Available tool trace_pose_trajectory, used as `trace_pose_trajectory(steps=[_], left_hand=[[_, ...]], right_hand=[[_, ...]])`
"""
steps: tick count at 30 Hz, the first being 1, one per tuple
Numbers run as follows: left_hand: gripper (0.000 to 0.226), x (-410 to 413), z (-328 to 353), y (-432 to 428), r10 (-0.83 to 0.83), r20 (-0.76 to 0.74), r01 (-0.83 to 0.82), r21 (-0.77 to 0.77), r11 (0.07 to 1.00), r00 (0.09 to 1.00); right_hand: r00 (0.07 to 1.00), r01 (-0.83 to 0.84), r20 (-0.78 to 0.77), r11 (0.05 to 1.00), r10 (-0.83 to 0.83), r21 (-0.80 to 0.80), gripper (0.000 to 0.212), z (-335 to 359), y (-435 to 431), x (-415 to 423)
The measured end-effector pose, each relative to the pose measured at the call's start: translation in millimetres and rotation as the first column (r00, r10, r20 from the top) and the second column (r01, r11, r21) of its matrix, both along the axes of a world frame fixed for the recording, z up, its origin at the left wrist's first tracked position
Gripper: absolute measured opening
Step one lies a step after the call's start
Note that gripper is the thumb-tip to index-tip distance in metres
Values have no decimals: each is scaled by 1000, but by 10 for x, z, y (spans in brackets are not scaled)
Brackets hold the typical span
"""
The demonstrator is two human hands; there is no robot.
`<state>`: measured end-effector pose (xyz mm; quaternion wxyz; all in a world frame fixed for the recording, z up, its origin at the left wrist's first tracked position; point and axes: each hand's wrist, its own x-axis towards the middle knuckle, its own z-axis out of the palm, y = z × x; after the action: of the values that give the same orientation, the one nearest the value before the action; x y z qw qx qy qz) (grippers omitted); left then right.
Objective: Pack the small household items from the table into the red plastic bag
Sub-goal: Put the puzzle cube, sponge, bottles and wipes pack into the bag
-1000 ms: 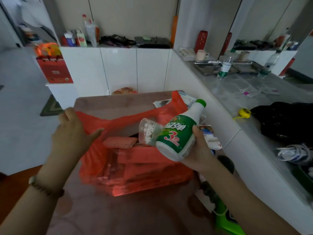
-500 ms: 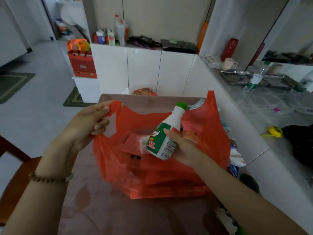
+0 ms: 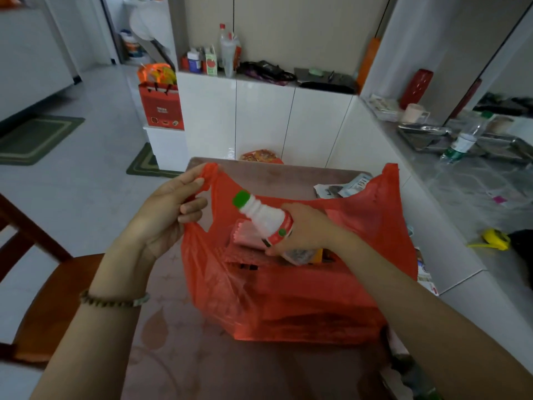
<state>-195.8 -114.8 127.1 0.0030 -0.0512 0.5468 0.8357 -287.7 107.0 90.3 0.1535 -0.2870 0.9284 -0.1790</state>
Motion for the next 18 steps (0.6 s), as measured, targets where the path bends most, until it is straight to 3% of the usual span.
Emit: trace_pose_trajectory(steps=[2,4,9,13,18], left_hand=[[42,16,-22,-1,-22,-3,22,3,1000,1000],[41,15,-76,14,-38,-4,38,2,999,999],[41,14,-180,104,-37,4,37,15,999,999],[41,75,-226,233,-11,30,14,-117,993,999],[39,192,-315,333,-10,37,15,-148,989,999]], right_hand=[[992,-56,-91,955,86,291,79,-54,19,-61],[992,-66,-85,942,99,328,85,-174,92,-114],[996,-44,-71,989,54,143,88,-450,221,-105],[998,30,-46,999,-31,-18,71,-582,307,-2],[988,144,-24,979,-149,-146,63,-701,361,107]])
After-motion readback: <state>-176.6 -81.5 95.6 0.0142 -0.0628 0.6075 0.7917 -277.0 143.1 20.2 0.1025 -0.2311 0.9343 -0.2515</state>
